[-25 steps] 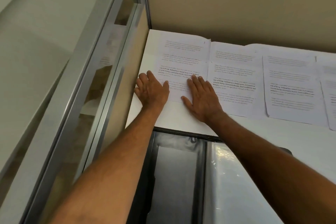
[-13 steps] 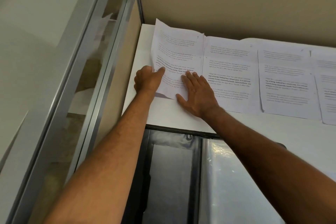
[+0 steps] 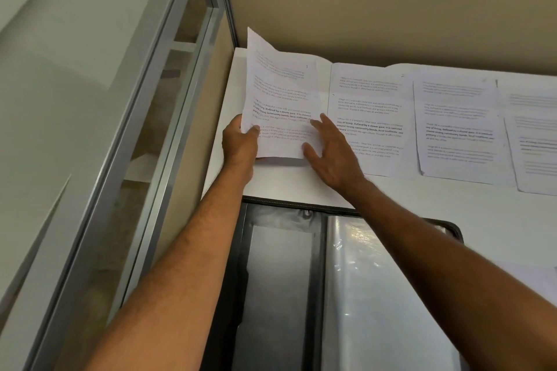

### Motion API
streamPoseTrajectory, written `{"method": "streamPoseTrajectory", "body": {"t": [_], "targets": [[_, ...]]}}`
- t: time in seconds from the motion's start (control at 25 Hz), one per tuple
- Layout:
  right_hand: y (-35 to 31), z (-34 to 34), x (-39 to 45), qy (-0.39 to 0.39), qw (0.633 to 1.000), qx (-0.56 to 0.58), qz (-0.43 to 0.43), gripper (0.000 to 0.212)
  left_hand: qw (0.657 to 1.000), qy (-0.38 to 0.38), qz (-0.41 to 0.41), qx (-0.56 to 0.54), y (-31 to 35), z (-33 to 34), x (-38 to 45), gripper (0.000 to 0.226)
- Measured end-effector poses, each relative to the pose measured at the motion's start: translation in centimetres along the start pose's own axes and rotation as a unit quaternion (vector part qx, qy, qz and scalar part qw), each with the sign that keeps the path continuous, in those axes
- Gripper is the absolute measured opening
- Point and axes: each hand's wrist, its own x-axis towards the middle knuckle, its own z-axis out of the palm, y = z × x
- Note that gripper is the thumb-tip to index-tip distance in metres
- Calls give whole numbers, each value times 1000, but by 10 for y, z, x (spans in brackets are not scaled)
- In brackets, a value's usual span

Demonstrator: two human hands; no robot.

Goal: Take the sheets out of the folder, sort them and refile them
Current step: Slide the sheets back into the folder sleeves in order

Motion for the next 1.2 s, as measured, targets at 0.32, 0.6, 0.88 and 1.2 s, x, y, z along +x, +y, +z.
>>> {"method": "streamPoseTrajectory", "body": {"t": [0.32,0.6,0.88,1.2], "targets": [[-1,-60,-61,81,884,395,234,70,992,-47,-54,-105,-9,-11,-110,21],[37,-121,-168,19,811,539,228,32,982,-123,-94,-110,-42,-2,-229,19],[61,-158,-284,-2,829,525,191,44,977,-150,-122,-88,-62,32,-325,29],[86,-198,-343,15,856,480,190,32,980,-164,-90,-63,-68,55,-387,17]]}}
